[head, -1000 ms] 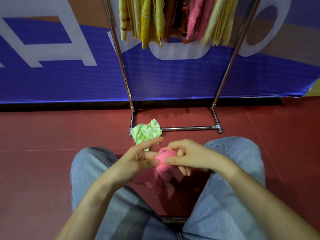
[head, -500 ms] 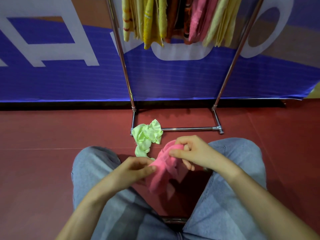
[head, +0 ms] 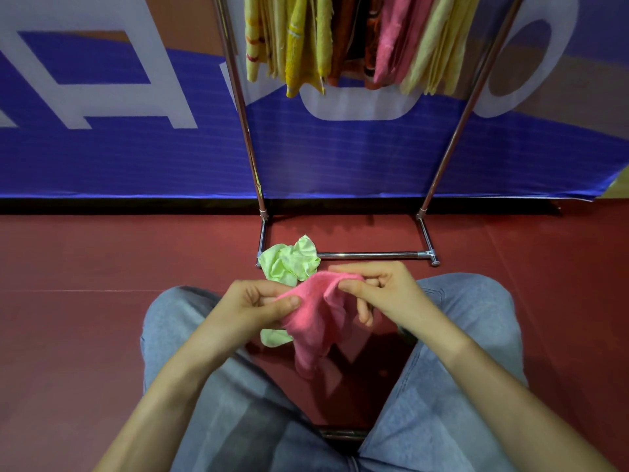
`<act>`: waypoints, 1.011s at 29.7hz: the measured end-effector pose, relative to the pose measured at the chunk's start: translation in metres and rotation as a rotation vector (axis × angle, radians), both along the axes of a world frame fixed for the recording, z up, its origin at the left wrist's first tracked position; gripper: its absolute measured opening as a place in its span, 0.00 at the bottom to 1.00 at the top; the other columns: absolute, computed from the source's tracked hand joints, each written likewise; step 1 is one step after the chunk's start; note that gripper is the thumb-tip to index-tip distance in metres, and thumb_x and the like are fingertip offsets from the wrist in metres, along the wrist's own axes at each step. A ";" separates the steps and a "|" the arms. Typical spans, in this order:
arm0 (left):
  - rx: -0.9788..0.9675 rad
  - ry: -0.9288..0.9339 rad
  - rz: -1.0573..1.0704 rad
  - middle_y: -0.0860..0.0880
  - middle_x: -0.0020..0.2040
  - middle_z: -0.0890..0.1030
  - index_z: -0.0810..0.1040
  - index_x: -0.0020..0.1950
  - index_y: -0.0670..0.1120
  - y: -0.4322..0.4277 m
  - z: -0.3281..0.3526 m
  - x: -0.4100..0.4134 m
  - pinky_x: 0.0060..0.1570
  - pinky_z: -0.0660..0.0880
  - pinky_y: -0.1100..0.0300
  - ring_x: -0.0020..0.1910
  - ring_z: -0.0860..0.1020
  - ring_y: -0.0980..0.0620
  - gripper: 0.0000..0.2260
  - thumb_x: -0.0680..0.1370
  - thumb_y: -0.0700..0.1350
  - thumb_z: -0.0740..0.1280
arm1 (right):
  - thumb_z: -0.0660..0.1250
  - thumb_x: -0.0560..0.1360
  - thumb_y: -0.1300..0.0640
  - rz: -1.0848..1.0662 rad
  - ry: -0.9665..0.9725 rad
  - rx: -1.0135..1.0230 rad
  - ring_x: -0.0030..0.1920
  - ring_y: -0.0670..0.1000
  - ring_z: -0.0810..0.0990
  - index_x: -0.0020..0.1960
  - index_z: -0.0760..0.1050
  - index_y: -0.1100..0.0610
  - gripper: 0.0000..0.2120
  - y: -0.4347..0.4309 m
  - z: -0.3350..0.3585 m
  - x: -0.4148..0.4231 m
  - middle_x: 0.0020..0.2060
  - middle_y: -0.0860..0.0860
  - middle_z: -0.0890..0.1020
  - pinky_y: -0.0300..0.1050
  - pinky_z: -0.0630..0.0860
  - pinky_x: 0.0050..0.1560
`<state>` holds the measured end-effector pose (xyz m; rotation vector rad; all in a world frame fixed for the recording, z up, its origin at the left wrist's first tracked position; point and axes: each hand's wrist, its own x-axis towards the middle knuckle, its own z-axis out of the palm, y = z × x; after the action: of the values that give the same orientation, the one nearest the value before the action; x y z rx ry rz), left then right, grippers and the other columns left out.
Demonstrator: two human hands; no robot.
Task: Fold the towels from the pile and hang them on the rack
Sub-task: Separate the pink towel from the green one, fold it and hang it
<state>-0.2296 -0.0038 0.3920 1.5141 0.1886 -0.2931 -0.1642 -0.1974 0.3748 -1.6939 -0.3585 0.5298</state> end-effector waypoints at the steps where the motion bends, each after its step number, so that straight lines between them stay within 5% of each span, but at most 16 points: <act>1: -0.003 -0.005 0.007 0.47 0.32 0.84 0.84 0.39 0.42 0.001 0.002 0.000 0.35 0.78 0.66 0.32 0.82 0.55 0.07 0.65 0.41 0.68 | 0.65 0.73 0.61 -0.013 -0.013 0.012 0.17 0.44 0.71 0.44 0.79 0.40 0.15 0.001 0.000 0.000 0.15 0.48 0.74 0.49 0.69 0.34; 6: -0.017 -0.033 0.023 0.48 0.31 0.84 0.85 0.37 0.46 0.005 0.007 0.000 0.34 0.77 0.68 0.32 0.82 0.56 0.07 0.64 0.42 0.67 | 0.67 0.72 0.59 -0.042 -0.077 0.111 0.17 0.45 0.71 0.43 0.81 0.38 0.14 0.003 0.004 -0.002 0.18 0.51 0.77 0.47 0.68 0.31; 9: -0.029 -0.023 0.030 0.47 0.32 0.84 0.85 0.37 0.45 0.005 0.005 -0.001 0.34 0.77 0.67 0.33 0.82 0.55 0.07 0.64 0.42 0.67 | 0.66 0.68 0.50 0.028 -0.113 0.117 0.17 0.47 0.70 0.41 0.82 0.41 0.06 0.006 0.006 -0.002 0.28 0.68 0.79 0.47 0.69 0.27; 14: -0.025 -0.017 0.018 0.47 0.34 0.85 0.83 0.42 0.43 0.002 0.000 0.001 0.37 0.78 0.67 0.36 0.83 0.54 0.09 0.68 0.41 0.65 | 0.66 0.73 0.58 0.084 -0.072 0.047 0.14 0.43 0.65 0.36 0.81 0.46 0.11 0.011 0.009 -0.006 0.13 0.48 0.70 0.34 0.64 0.21; 18: -0.039 -0.022 -0.013 0.47 0.36 0.84 0.81 0.45 0.37 -0.003 -0.002 0.002 0.39 0.78 0.67 0.38 0.82 0.54 0.13 0.71 0.43 0.62 | 0.64 0.74 0.60 0.042 -0.037 0.010 0.14 0.43 0.63 0.37 0.80 0.50 0.11 0.024 0.006 -0.010 0.11 0.47 0.67 0.37 0.65 0.22; 21: -0.042 -0.003 0.014 0.41 0.38 0.81 0.78 0.48 0.32 -0.007 -0.003 0.003 0.41 0.79 0.66 0.41 0.80 0.49 0.21 0.70 0.50 0.59 | 0.64 0.74 0.61 -0.017 -0.002 -0.010 0.13 0.43 0.62 0.39 0.79 0.62 0.08 0.029 0.004 -0.011 0.10 0.47 0.67 0.37 0.63 0.20; 25: -0.091 0.007 0.014 0.47 0.37 0.84 0.81 0.46 0.43 -0.009 0.000 0.002 0.42 0.78 0.67 0.39 0.82 0.55 0.18 0.69 0.52 0.57 | 0.64 0.75 0.61 -0.025 0.036 -0.013 0.13 0.43 0.61 0.38 0.77 0.61 0.09 0.032 0.006 -0.013 0.10 0.47 0.66 0.33 0.60 0.18; 30: -0.017 -0.030 -0.027 0.45 0.42 0.84 0.81 0.48 0.40 -0.007 0.000 0.000 0.46 0.78 0.65 0.44 0.81 0.53 0.16 0.75 0.51 0.62 | 0.63 0.75 0.60 -0.010 0.080 -0.013 0.13 0.43 0.60 0.41 0.77 0.67 0.11 0.034 0.009 -0.014 0.10 0.47 0.65 0.38 0.60 0.22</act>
<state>-0.2298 -0.0104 0.3922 1.5039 0.1416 -0.2923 -0.1783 -0.1638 0.3838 -1.6807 -0.2892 0.5920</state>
